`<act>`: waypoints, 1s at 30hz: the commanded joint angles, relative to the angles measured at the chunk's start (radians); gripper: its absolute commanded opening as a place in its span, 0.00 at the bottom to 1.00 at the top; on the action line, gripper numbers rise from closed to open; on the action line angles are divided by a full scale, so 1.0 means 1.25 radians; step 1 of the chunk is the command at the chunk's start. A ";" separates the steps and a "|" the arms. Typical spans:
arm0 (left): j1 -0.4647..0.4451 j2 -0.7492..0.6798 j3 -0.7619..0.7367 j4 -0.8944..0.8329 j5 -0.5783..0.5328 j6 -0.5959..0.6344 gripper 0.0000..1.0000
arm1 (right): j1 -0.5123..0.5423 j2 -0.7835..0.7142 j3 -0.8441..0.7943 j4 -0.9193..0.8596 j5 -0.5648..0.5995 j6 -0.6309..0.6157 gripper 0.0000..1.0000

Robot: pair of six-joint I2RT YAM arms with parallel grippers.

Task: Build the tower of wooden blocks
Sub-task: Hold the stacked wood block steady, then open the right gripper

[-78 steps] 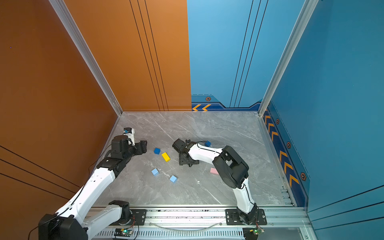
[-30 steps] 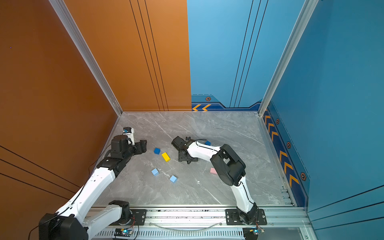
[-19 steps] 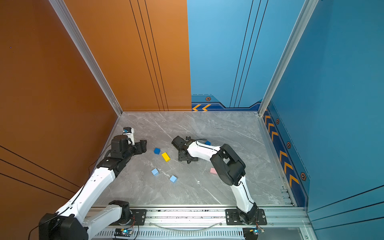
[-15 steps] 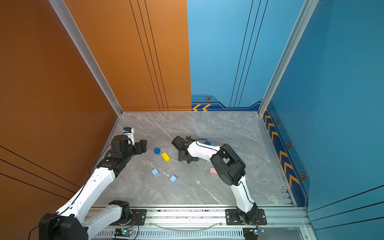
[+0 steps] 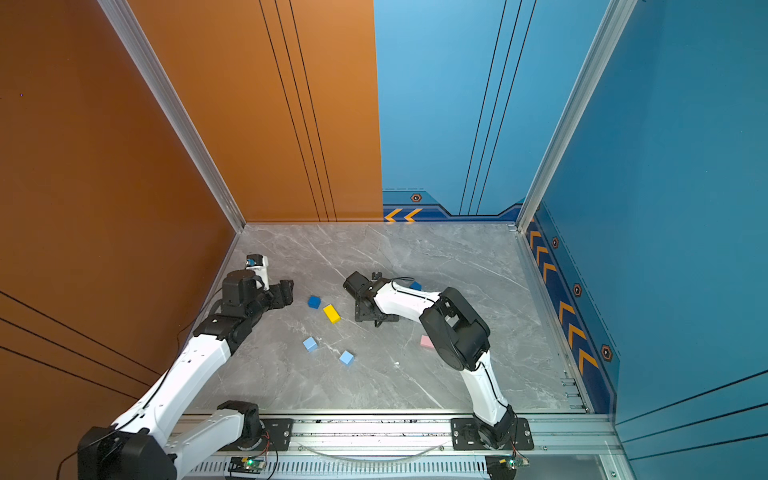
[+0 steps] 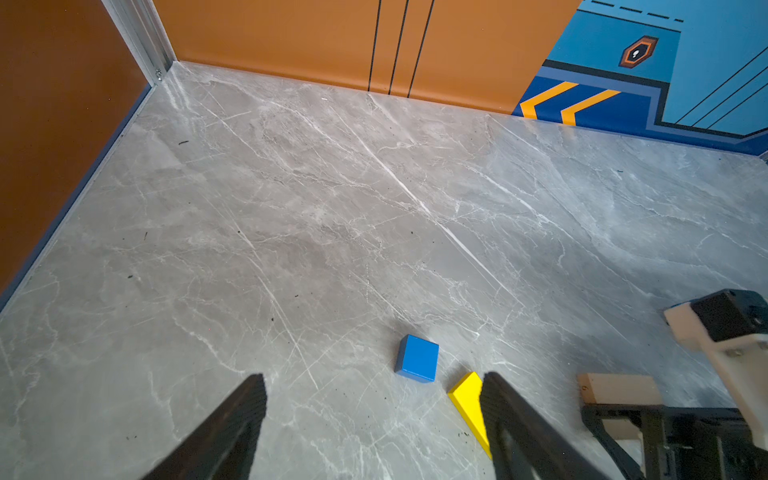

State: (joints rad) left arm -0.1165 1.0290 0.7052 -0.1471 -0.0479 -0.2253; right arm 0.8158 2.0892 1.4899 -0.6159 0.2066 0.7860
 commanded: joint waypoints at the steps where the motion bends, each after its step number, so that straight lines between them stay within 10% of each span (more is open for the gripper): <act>1: 0.007 0.002 0.004 0.000 0.000 0.014 0.83 | -0.009 0.033 0.002 -0.020 0.000 0.014 0.92; 30: 0.010 -0.001 0.005 -0.009 0.003 0.017 0.83 | 0.006 -0.038 0.007 -0.008 -0.027 0.006 1.00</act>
State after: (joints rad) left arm -0.1146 1.0290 0.7052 -0.1478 -0.0475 -0.2249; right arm 0.8154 2.0842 1.4914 -0.6159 0.1905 0.7856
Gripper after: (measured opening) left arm 0.831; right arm 0.997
